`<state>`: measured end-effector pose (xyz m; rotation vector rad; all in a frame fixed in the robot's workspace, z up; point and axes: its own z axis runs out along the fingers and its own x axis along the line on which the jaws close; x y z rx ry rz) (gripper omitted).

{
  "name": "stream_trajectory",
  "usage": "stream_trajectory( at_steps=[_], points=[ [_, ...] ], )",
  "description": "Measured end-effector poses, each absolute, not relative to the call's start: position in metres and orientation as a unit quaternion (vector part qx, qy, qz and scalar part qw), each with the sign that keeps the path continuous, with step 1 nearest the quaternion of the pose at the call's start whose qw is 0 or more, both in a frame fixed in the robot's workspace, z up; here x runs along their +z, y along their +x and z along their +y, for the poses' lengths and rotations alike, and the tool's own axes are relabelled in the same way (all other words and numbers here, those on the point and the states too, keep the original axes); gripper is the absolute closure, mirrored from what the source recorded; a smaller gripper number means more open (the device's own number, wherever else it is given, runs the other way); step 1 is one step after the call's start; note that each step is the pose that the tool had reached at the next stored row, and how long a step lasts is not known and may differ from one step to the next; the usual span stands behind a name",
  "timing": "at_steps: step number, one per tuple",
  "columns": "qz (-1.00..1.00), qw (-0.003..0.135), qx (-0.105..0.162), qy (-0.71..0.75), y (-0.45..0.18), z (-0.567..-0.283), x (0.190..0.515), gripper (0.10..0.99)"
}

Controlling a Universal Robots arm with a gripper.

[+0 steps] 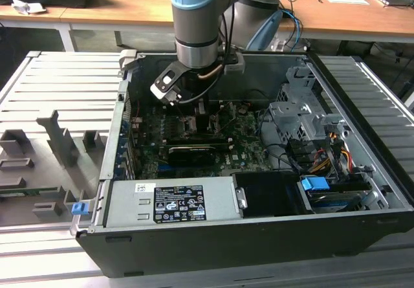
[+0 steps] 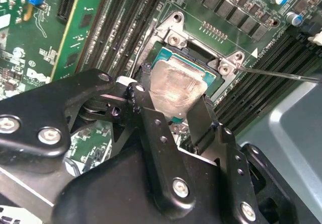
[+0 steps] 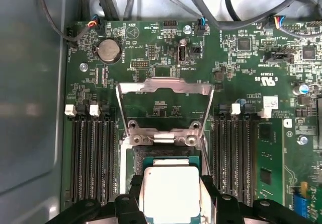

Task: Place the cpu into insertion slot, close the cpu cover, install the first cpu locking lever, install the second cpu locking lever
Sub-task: 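Place the cpu into insertion slot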

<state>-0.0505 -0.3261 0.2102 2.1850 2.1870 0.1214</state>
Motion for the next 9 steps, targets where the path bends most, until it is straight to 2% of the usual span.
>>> stream_trajectory(
  at_steps=[9],
  points=[
    [0.705,0.024,0.039,0.708,-0.0479,-0.3216,0.2035,0.557]
  ],
)
